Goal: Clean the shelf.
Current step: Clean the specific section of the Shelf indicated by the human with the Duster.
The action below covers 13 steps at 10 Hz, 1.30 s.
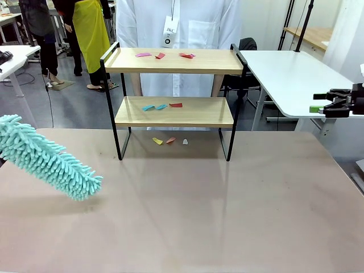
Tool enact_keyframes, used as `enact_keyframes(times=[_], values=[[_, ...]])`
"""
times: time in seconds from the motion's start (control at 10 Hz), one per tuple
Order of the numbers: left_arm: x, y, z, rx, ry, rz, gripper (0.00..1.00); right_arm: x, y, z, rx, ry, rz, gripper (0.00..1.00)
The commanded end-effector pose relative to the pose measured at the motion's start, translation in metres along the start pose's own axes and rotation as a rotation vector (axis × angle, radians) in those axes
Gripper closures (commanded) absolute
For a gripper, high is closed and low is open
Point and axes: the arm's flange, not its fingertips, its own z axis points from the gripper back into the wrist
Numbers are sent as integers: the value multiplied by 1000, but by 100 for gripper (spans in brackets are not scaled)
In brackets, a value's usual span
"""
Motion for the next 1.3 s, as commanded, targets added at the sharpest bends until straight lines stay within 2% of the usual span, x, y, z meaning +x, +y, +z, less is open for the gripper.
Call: enact_keyframes(times=[0.0,0.1,1.2], values=[[1,9,8,-23,-11,56,87,4,0,0,-1,8,-1,0],[0,0,0,0,0,0,87,4,0,0,-1,8,-1,0],[0,0,0,0,0,0,87,4,0,0,-1,8,-1,0]])
